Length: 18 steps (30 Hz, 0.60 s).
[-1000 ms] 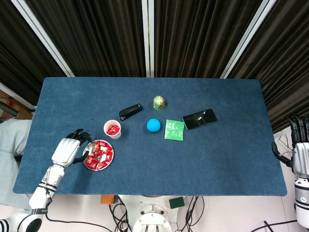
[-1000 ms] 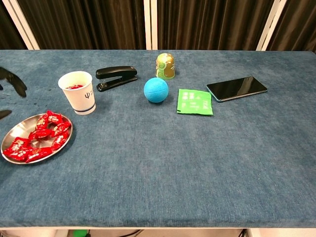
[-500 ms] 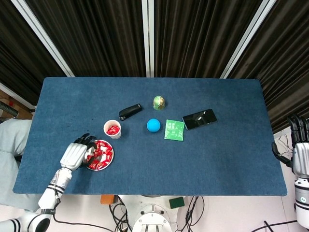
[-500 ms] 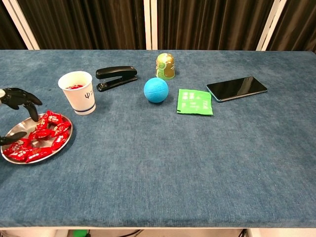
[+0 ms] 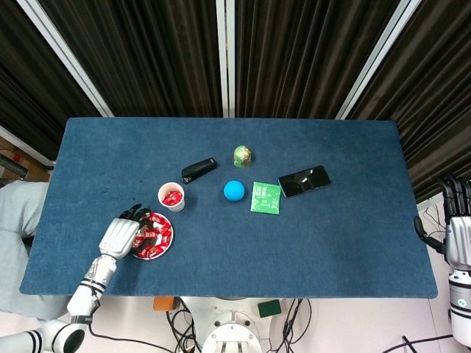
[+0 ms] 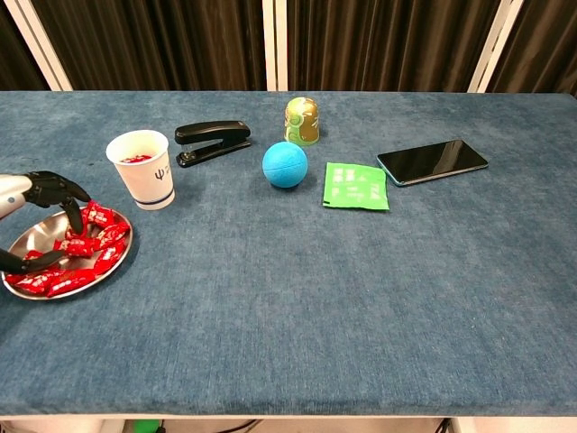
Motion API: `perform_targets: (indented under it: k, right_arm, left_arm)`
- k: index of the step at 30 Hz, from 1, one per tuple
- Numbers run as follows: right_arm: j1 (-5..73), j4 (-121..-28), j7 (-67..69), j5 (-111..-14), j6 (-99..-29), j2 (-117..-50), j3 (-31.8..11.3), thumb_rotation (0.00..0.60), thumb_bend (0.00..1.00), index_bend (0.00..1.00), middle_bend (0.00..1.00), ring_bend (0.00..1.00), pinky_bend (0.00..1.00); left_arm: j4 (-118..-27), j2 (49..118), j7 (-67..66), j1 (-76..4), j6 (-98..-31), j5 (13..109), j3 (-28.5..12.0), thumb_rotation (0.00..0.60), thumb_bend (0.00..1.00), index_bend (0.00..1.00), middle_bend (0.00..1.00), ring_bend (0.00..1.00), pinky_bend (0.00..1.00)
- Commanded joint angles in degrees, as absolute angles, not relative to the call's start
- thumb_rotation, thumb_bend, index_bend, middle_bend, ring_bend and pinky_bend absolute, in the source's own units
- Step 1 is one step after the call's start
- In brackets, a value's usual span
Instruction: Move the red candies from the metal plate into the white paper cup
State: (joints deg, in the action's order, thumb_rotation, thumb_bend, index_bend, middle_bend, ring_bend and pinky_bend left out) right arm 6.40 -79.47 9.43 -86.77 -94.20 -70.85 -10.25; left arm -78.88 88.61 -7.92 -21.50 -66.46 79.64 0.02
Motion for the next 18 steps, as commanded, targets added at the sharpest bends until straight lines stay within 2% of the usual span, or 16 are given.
perform_targets:
  k: [1, 13, 18]
  right_arm:
    - [6.40, -79.43, 9.45, -86.69, -94.18, -70.86, -10.28, 0.600, 0.34, 0.00, 0.00, 0.00, 0.00]
    - [6.50, -79.08, 9.60, -86.50, -93.91, -71.03, -10.32, 0.600, 0.34, 0.00, 0.00, 0.00, 0.00]
    - [6.55, -79.12, 9.56, -86.46, -93.91, -70.97, -10.40, 0.600, 0.34, 0.00, 0.00, 0.00, 0.00]
  left_arm:
    - [-78.61, 88.82, -8.08, -21.70, -65.91, 79.48, -0.08, 0.600, 0.33, 0.43, 0.17, 0.06, 0.22]
    - [-77.75, 89.40, -10.05, -21.77, -65.10, 79.47, 0.15, 0.600, 0.33, 0.47, 0.17, 0.06, 0.22]
    - [-77.47, 89.68, -10.14, -21.66, -65.88, 80.19, 0.05, 0.600, 0.34, 0.53, 0.17, 0.06, 0.22]
